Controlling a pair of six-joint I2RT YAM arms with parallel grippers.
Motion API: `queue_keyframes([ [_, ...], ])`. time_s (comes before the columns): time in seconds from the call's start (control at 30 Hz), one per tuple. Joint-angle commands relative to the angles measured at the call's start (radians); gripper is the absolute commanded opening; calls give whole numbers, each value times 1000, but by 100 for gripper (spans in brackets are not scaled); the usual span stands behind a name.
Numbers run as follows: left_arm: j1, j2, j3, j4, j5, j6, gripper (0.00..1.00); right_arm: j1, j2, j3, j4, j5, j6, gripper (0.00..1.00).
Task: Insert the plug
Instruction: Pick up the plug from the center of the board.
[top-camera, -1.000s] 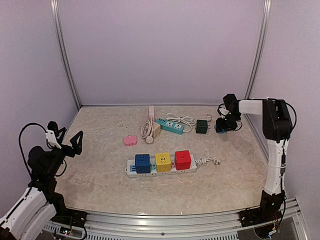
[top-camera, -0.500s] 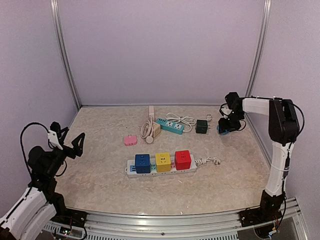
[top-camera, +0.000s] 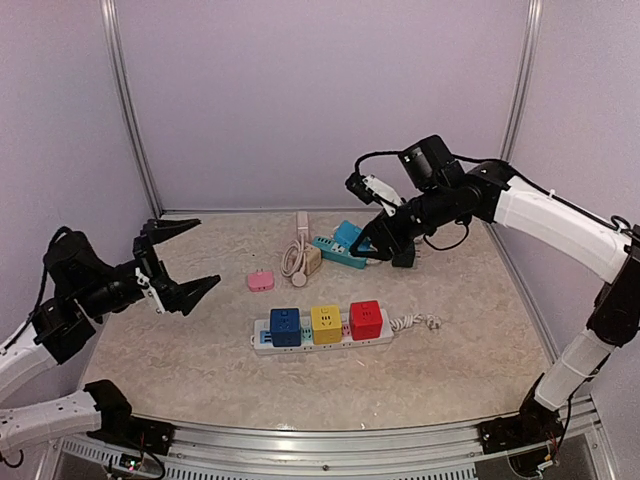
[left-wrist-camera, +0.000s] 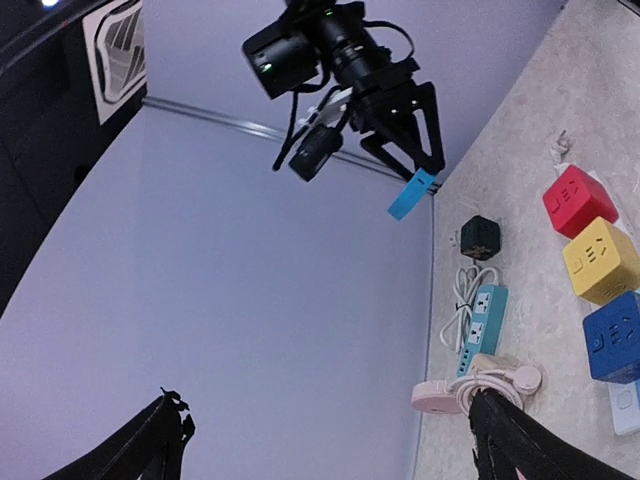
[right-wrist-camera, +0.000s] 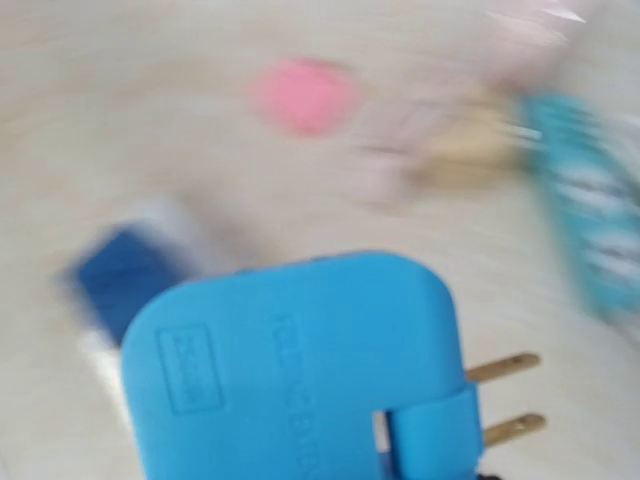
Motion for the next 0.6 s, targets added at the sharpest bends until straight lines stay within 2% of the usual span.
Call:
queue_keyframes([
  [0.0, -162, 137, 46, -81, -3, 558, 96, 132, -15, 30, -1, -102, -16, 0],
  [0.07, -213, 199, 71, -30, 8, 582, 97, 197, -14, 33, 14, -107, -31, 0],
  [0.2, -260, 266, 101, -107, 56, 762, 97, 286, 23, 76, -5, -90, -40, 0],
  [0.4, -306, 358, 147, -68, 38, 687, 96, 365, 81, 118, -31, -73, -76, 0],
  [0.57, -321, 388, 160, -92, -3, 632, 82, 404, 100, 140, -45, -67, -105, 0],
])
